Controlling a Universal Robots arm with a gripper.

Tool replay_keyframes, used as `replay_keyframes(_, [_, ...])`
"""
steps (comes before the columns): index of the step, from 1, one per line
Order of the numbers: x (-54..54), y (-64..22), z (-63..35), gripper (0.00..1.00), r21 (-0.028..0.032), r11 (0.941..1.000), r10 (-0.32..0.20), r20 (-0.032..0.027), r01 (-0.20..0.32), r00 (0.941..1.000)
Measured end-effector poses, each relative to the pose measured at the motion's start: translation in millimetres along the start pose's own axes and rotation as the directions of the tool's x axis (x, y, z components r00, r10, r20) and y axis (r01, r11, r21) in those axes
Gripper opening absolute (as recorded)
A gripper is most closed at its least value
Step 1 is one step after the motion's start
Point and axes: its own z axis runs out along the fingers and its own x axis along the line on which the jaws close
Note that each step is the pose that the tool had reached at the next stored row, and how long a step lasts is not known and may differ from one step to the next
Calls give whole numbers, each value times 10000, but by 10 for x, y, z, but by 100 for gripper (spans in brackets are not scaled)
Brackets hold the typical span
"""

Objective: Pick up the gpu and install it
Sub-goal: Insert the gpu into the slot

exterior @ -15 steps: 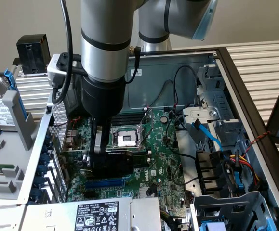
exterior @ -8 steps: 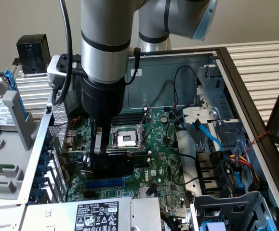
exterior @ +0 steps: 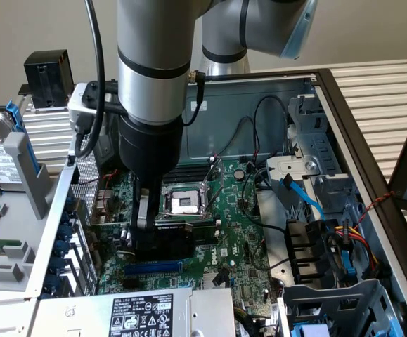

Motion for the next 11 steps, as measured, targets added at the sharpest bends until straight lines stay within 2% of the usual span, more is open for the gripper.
replay_keyframes(11, [-2, 26, 12, 27, 16, 10000, 0, 1, 0, 10000])
